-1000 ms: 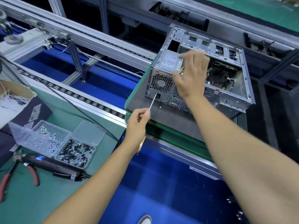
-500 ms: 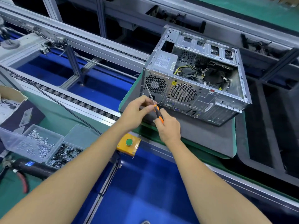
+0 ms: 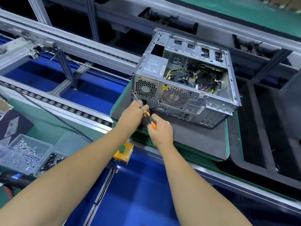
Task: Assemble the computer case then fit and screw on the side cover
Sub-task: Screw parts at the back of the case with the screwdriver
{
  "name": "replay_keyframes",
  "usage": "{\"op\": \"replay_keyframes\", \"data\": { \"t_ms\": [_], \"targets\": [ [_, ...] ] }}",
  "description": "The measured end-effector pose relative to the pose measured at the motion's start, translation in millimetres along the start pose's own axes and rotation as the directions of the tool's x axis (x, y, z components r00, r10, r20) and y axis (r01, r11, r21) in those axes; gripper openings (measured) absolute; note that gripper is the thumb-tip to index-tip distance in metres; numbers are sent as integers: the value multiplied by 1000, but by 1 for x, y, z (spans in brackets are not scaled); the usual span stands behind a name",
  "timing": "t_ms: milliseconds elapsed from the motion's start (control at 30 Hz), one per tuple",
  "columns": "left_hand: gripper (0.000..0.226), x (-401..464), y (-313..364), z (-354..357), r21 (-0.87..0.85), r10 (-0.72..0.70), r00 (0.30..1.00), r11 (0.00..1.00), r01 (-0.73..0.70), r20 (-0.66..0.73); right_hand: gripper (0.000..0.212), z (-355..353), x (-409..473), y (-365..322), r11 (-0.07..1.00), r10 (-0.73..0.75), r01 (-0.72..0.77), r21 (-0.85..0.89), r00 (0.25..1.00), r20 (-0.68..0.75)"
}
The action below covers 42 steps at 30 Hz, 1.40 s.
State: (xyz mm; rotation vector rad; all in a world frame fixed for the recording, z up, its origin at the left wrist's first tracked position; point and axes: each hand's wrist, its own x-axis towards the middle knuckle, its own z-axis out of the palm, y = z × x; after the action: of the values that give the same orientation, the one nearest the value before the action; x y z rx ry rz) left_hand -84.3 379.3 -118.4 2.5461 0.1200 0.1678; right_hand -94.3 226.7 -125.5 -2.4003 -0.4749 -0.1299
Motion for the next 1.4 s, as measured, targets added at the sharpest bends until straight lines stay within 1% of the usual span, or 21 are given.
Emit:
{"op": "replay_keyframes", "data": {
  "t_ms": [33, 67, 100, 133, 167, 200, 267, 333, 433, 500, 533, 600, 667, 733, 800, 900, 1000, 1100, 1200, 1300, 1400],
  "targets": [
    [10, 1, -3, 0, 9, -5, 1000, 1000, 5, 11, 11, 0, 0, 0, 1000, 8, -8, 4, 1000, -6],
    [12, 3, -6, -1, -5, -7, 1000, 1000, 7, -28, 8, 1, 0, -1, 1000, 21, -21, 10, 1000, -9],
    [13, 5, -10, -1, -105, -31, 994, 994, 20, -102, 4, 1, 0, -1, 999, 37, -37, 16, 999, -13],
    [11, 5, -13, -3, -269, -73, 981, 963, 23, -178, 2, 2, 0, -2, 999, 48, -47, 20, 999, -21],
    [10, 4, -15, -5, -447, -137, 965, 894, 23, -223, 3, 2, 0, -2, 998, 53, -52, 23, 998, -27],
    [11, 2, -18, -9, -592, -205, 951, 805, 30, -230, 4, 2, 0, -2, 998, 54, -53, 18, 998, -30],
    [11, 2, -24, -14, -773, -286, 936, 634, 23, -207, 1, 3, 1, -1, 998, 65, -65, 2, 998, -27],
    [9, 4, -24, -19, -869, -320, 931, 494, 6, -176, 5, 5, 2, -1, 997, 78, -79, -27, 997, -22],
    [6, 4, -27, -22, -967, -371, 915, 243, -69, -159, 12, 8, 3, -2, 994, 94, -95, -61, 995, -19],
    [15, 2, -31, -25, -988, -395, 908, 115, -100, -137, 14, 8, 3, -3, 992, 104, -104, -78, 995, -10],
    [19, 2, -34, -26, -991, -379, 917, 98, -96, -126, 14, 9, 3, -3, 990, 103, -102, -94, 995, 1],
    [20, 2, -35, -26, -986, -313, 944, 154, -60, -106, 14, 9, 3, -3, 987, 97, -94, -128, 995, 20],
    [13, 3, -37, -24, -980, -274, 958, 195, -33, -87, 14, 9, 4, -3, 985, 91, -85, -150, 995, 33],
    [5, 2, -39, -25, -984, -263, 962, 178, -25, -72, 15, 7, 5, -3, 984, 84, -77, -162, 996, 39],
    [5, 0, -41, -27, -989, -259, 965, 148, -13, -51, 16, 7, 4, -3, 983, 78, -69, -173, 996, 45],
    [16, -2, -41, -30, -992, -248, 968, 129, 2, -30, 14, 7, 3, -4, 978, 55, -42, -204, 997, 55],
    [24, -2, -37, -33, -990, -253, 967, 142, 17, -19, 13, 7, 4, -4, 978, 44, -30, -206, 997, 65],
    [25, -3, -34, -33, -983, -240, 971, 181, 37, -8, 11, 5, 4, -4, 983, 42, -27, -181, 996, 82],
    [26, -4, -31, -33, -987, -259, 966, 160, 33, -10, 15, 3, 3, -6, 990, 52, -42, -136, 996, 68],
    [28, -4, -29, -33, -992, -316, 948, 130, 10, -32, 15, 2, 3, -7, 990, 58, -48, -130, 996, 73],
    [25, -3, -30, -32, -987, -305, 952, 158, 23, -26, 15, 3, 3, -7, 990, 66, -57, -126, 995, 73]
  ]
}}
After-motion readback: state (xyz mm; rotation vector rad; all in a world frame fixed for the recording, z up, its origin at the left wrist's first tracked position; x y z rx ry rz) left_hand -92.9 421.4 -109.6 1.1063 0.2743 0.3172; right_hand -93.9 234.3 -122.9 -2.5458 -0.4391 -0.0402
